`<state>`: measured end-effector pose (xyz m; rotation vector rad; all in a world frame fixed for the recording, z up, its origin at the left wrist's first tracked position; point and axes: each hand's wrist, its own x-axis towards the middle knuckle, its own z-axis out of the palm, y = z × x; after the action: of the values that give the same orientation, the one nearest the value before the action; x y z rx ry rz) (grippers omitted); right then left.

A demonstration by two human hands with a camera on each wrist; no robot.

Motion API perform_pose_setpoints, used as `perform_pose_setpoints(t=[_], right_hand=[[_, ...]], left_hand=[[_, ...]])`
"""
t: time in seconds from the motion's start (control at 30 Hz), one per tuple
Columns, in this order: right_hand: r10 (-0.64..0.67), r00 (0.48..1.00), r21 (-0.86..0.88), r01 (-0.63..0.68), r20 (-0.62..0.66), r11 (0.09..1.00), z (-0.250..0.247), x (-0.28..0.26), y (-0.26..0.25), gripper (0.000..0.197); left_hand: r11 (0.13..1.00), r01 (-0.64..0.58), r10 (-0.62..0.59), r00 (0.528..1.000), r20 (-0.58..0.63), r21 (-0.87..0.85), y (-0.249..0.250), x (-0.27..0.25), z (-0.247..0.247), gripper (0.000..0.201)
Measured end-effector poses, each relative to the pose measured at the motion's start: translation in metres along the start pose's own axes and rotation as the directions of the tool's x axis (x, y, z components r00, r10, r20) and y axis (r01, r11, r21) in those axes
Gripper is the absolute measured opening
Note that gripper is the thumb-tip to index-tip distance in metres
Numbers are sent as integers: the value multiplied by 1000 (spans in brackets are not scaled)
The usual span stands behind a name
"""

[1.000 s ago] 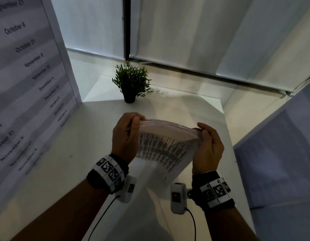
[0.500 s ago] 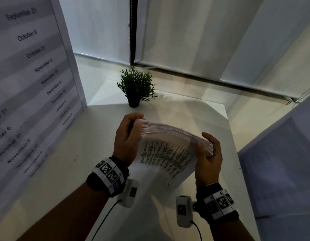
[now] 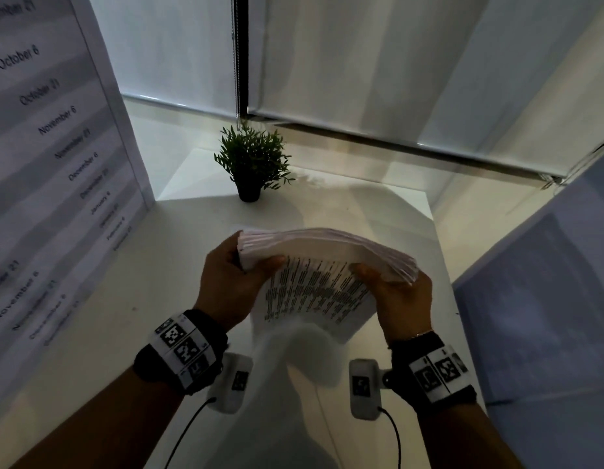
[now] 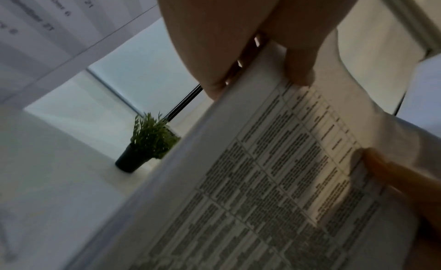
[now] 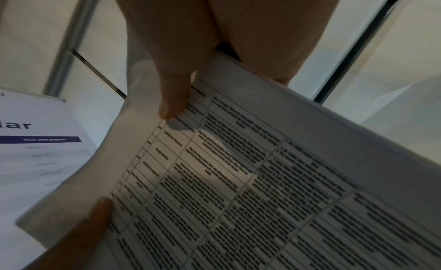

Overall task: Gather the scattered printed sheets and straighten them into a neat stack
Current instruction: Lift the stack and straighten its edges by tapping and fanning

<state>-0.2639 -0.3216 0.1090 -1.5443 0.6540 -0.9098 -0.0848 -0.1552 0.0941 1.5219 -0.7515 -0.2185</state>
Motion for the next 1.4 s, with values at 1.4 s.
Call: perform_pose_setpoints(t=[1.4], right_hand=[[357, 934, -60, -358, -23, 932, 10, -9, 70, 27]], left_hand=[[851, 457, -516, 822, 242, 259, -99, -45, 13, 57]])
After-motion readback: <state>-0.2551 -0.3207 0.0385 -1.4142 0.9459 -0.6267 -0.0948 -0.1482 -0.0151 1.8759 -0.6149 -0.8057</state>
